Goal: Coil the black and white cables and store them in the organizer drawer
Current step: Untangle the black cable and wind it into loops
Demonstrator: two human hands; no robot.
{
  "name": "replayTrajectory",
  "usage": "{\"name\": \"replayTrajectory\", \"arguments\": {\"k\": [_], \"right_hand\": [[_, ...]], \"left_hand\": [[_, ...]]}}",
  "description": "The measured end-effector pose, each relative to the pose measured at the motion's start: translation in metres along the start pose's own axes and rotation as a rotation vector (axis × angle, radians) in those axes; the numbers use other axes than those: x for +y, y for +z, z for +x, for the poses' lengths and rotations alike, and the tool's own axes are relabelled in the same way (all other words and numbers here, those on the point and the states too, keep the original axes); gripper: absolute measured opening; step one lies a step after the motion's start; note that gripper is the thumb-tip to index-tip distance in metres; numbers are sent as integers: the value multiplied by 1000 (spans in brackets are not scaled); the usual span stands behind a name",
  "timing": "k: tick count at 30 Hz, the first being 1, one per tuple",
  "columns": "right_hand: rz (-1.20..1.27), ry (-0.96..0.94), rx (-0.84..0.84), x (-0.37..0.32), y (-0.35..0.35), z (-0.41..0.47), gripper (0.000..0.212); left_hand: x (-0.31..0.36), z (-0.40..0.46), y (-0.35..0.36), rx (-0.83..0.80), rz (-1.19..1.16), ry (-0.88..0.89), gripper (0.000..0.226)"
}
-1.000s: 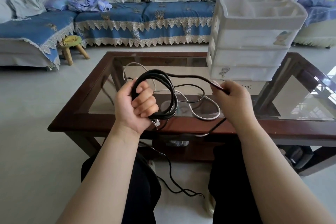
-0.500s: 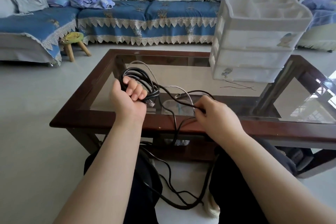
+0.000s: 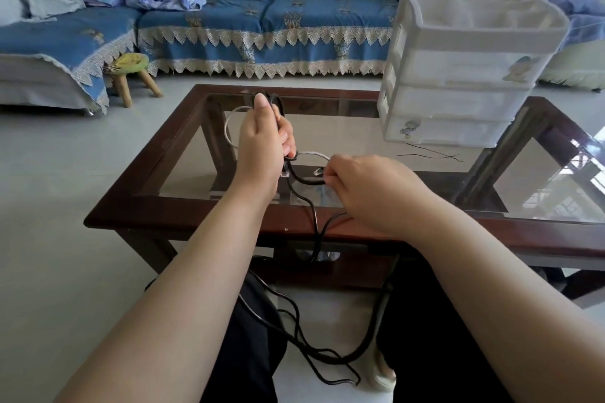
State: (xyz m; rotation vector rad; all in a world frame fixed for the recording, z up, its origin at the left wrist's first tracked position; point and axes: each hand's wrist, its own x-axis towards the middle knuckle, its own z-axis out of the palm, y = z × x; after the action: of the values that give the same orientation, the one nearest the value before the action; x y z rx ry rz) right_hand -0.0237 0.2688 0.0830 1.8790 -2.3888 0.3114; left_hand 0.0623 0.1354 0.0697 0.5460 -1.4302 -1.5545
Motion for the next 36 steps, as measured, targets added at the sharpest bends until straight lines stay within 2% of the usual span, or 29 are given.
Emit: {"name": "replayTrajectory", "arguments": {"k": [5,11,13,16,17,19,21,23,26,29,32,34,36], "right_hand": [[-50,-19,0,7,-3,16,13],[61,-52,-141,11,11,27,23],[266,-11,-187,14,16,31,22],[898,199,-262,16,24,36,8],[1099,259,-296,18,25,36,2],[1398,324,-357,23,26,38,8],[1599,335,-422,28,27,39,10],[1786,282,-511,32,27,39,4],[2045,194,-601,39,23,36,34],[2056,227,-548,48,22,34,49],[1960,195,-487,59,23,35,39],[1914,160,-478,64,23,36,36],[1969,122,-502,65,26,35,40]], "left_hand": [[-16,3,2,12,166,-46,40],[-34,8,4,-38,621,-145,44],[-35,9,3,-98,731,-113,41],[-32,8,6,-189,836,-78,38],[-32,6,7,-229,827,-86,41],[-37,5,7,-306,756,-150,47],[-41,6,6,-372,582,-323,53],[-38,6,3,-437,369,-504,56],[-25,7,-5,-521,214,-602,67],[-18,6,-13,-699,82,-670,58],[-19,5,-17,-865,28,-641,46],[-21,4,-16,-843,-26,-656,41],[-20,2,-13,-756,-80,-711,43]]}}
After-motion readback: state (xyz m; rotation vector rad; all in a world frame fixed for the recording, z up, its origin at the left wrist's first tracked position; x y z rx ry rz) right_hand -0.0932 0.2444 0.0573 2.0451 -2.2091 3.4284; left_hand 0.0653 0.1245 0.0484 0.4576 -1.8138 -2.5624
